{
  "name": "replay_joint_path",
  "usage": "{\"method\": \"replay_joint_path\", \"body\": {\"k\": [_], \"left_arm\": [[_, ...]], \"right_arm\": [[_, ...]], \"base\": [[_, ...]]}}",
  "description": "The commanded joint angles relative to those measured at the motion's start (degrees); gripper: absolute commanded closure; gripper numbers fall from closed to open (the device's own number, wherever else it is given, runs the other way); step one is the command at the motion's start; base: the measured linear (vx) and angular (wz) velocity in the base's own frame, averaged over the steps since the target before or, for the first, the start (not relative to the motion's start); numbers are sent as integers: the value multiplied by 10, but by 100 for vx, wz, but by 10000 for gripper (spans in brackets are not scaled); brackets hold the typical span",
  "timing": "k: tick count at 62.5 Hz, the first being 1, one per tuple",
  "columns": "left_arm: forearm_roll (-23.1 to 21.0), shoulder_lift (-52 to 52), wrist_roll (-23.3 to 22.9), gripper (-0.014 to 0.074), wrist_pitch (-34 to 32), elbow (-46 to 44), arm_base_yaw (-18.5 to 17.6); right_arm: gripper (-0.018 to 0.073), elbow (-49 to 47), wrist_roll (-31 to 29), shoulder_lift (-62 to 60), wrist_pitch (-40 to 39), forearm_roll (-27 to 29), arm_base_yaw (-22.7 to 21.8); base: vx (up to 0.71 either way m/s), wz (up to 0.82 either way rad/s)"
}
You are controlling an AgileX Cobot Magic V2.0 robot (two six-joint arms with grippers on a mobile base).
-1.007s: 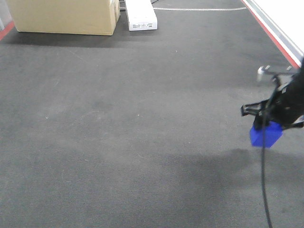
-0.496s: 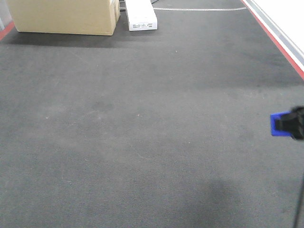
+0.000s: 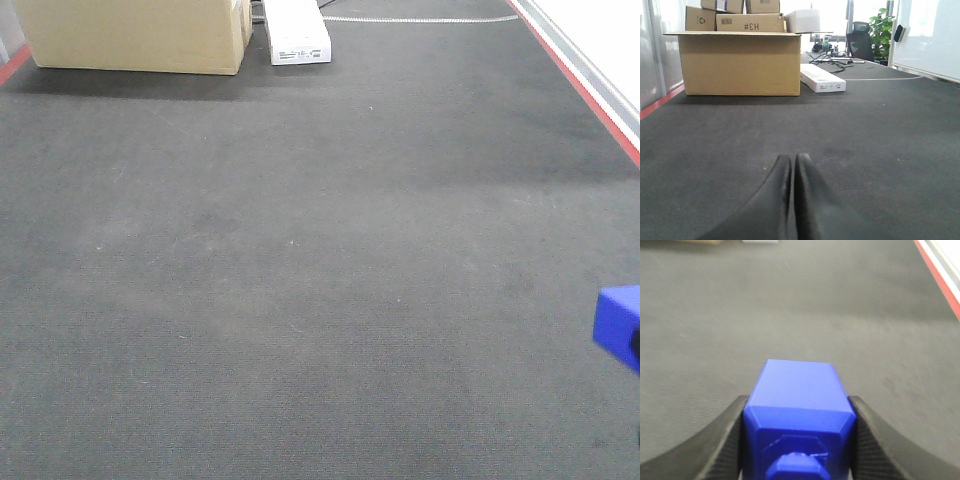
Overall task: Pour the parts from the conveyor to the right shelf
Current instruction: 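Lift the blue block off the conveyor with the right gripper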
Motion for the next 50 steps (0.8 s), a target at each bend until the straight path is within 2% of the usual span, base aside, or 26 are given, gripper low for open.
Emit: {"method": "replay_joint_path", "body": {"k": [1,7,20,50], "left_arm": [[0,-6,-5,603,-41,17,-2],[0,-6,-5,603,-41,17,-2],[0,-6,-5,603,-41,17,-2],[0,-6,-5,603,-41,17,-2]], "right_arm": [[569,9,-57,-48,-49,50,-2],[569,35,-84,-93,-59,65,-2],[569,64,-88,-139,-96,66,-2],[569,65,-88,-139,-57,66,-2]], "base": [[0,0],[0,0],[0,0],[0,0]]}}
